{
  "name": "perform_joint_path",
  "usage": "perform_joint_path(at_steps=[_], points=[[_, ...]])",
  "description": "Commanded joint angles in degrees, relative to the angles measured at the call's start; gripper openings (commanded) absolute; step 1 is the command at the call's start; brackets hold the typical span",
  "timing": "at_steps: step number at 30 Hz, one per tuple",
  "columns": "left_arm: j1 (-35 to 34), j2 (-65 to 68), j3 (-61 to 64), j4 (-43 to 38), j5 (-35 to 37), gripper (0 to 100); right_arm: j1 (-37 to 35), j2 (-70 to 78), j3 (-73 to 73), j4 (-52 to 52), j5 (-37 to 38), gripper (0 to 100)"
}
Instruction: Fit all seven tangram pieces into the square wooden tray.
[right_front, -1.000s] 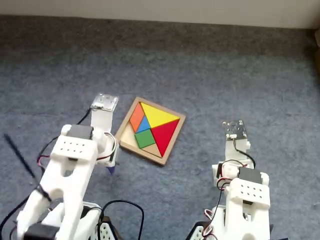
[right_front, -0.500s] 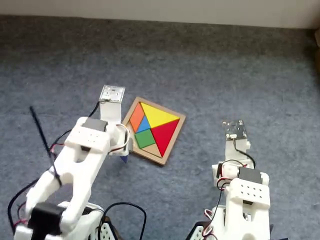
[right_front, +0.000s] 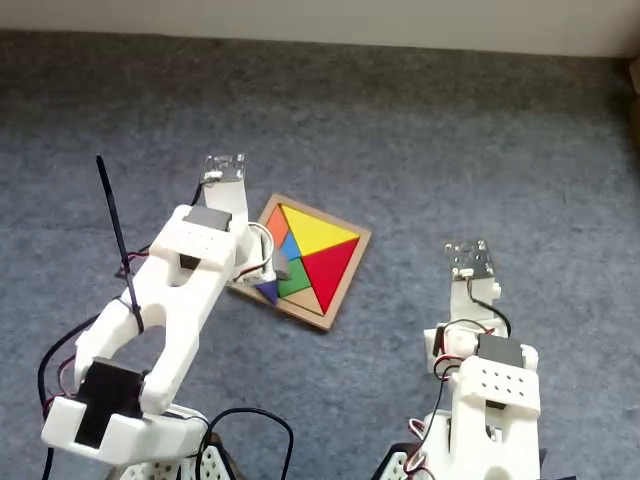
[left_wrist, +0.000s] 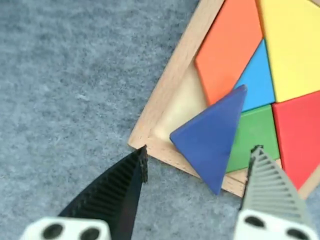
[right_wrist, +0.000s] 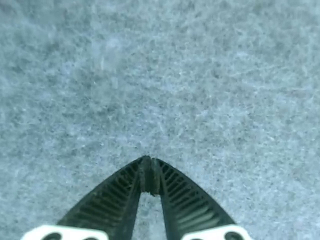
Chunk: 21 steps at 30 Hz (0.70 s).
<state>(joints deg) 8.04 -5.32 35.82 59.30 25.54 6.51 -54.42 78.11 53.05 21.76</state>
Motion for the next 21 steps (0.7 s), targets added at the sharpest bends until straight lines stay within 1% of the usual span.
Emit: perform_joint_path(at_steps=[1, 4, 7, 9, 13, 17, 21], points=[[0.6, -0.3, -3.5, -0.3, 0.5, 31, 0.2, -1.2, -0.3, -0.8, 0.4, 0.9], [0.6, -0.4, -4.9, 2.0, 0.4, 29, 0.2, -1.2, -0.3, -0.8, 0.4, 0.9], [0.6, -0.4, -6.5, 4.9, 0.4, 24, 0.2, -1.2, -0.2, -0.8, 0.4, 0.9], [0.6, -0.4, -6.6, 4.8, 0.2, 22, 0.2, -1.2, -0.2, -0.8, 0.4, 0.9], [0.8, 0.4, -6.3, 4.3, -3.5, 22, 0.2, -1.2, -0.2, -0.8, 0.3, 0.9], [0.6, 2.4, -4.9, 1.2, -4.0, 22, 0.2, -1.2, -0.1, -0.8, 0.2, 0.9], [-1.0, 5.1, -5.2, 0.5, -4.0, 22, 0.2, -1.2, -0.1, -0.8, 0.2, 0.9]])
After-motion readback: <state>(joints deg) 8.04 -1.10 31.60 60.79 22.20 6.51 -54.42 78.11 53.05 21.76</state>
